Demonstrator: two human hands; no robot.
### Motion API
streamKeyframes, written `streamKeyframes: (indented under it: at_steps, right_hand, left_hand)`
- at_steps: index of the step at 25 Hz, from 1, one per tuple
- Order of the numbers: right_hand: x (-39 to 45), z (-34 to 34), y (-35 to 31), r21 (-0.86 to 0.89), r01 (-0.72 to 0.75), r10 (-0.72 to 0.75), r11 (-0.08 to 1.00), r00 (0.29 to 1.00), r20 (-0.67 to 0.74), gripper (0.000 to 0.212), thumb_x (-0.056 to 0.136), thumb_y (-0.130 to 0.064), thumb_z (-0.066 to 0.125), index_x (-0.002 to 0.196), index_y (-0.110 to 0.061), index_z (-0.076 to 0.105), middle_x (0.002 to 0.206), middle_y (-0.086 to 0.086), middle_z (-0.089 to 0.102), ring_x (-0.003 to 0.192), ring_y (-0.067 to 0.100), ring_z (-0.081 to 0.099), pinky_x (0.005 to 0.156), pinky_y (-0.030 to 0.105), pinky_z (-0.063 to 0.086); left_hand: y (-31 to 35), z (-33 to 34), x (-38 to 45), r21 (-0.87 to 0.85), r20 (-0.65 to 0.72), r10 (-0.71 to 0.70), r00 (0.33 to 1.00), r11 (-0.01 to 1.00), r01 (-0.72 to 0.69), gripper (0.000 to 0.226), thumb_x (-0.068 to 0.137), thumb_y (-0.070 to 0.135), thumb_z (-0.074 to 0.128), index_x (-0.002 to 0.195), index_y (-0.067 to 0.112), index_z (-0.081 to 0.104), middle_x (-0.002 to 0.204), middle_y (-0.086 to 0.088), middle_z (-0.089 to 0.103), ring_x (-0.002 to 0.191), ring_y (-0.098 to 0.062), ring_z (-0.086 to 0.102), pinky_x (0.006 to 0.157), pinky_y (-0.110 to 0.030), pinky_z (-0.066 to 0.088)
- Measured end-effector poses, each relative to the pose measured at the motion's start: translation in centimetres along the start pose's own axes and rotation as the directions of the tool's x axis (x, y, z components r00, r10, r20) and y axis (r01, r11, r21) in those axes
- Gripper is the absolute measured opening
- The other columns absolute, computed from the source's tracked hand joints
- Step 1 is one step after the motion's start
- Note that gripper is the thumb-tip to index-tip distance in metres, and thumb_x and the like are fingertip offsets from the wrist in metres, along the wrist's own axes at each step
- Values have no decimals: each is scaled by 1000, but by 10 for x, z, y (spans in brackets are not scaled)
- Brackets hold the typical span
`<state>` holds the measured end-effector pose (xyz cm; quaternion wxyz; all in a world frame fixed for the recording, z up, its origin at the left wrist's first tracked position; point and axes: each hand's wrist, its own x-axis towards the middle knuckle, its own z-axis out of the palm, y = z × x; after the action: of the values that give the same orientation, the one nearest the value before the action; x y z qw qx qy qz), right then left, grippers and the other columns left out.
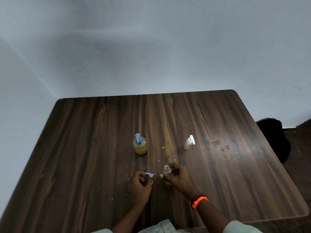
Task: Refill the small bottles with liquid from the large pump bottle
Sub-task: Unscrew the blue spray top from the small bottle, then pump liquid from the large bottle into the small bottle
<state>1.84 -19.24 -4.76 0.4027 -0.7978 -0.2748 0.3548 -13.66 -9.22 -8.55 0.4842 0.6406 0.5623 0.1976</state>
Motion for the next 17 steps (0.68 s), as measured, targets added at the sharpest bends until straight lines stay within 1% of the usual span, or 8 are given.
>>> streamKeyframes:
  at_steps: [2, 4, 6, 8, 10, 14, 16, 17]
  right_hand:
    - [2, 5, -6, 44, -4, 4, 999, 1000, -1, 53, 79, -40, 89, 122, -15, 71, 116, 3, 74, 108, 18, 70, 96, 43, 59]
    - [4, 13, -12, 101, 16, -19, 995, 1000, 25, 52, 78, -36, 90, 121, -14, 72, 116, 2, 75, 110, 18, 71, 97, 44, 59]
    - [6, 23, -19, 121, 42, -45, 992, 999, 28, 48, 79, -34, 90, 120, -15, 73, 114, -1, 76, 108, 14, 72, 97, 43, 60]
    - [6, 24, -21, 134, 78, -84, 988, 996, 41, 40, 82, -35, 87, 116, -18, 75, 109, -3, 78, 104, 9, 73, 94, 40, 61]
    - [13, 39, -37, 96, 130, -142, 987, 980, 137, 34, 85, -42, 84, 111, -23, 76, 105, -6, 80, 100, 7, 74, 90, 34, 62]
    - [18, 31, -47, 118, 117, -135, 986, 978, 157, 31, 95, -64, 61, 99, -36, 75, 95, -11, 79, 90, 5, 75, 77, 26, 60]
    - [35, 28, -49, 140, 90, -97, 986, 994, 41, 14, 99, -51, 61, 101, -39, 70, 96, -12, 74, 96, 7, 72, 78, 25, 54]
    - [47, 25, -52, 106, 82, -83, 991, 997, -2, 17, 97, -41, 68, 113, -39, 66, 107, -11, 72, 106, 11, 69, 82, 26, 53]
  left_hand:
    - [9, -2, -4, -32, 110, 80, 991, 997, -77, 25, 86, 11, 83, 108, 14, 73, 92, -4, 75, 86, -20, 73, 83, -50, 63]
    - [16, -5, -10, -30, 244, 147, 958, 989, -145, 44, 83, 18, 78, 126, 24, 70, 114, 6, 76, 105, -8, 72, 93, -32, 62]
    - [17, -9, -11, -34, 299, 200, 933, 979, -199, 48, 85, 13, 74, 124, 40, 68, 119, 15, 77, 109, 0, 72, 95, -23, 59]
    - [25, -8, -8, -47, 283, 205, 937, 979, -200, 51, 90, 2, 73, 118, 44, 69, 114, 15, 79, 106, 2, 74, 93, -26, 62]
    - [18, -19, 0, -76, 191, 155, 969, 987, -143, 48, 92, 0, 73, 116, 42, 70, 111, 14, 79, 107, -2, 76, 94, -33, 63]
    - [17, -21, -3, -169, 169, 78, 983, 984, -49, 26, 96, 11, 77, 120, 19, 75, 109, 0, 82, 106, -19, 78, 96, -46, 63]
    - [18, -28, -1, -209, 122, 66, 990, 977, -39, 20, 95, 12, 77, 115, 13, 75, 105, -2, 83, 101, -17, 80, 93, -40, 64]
    - [21, -31, 0, -212, 98, 65, 993, 976, -43, 19, 96, 11, 77, 114, 14, 75, 103, 0, 83, 99, -15, 80, 89, -31, 64]
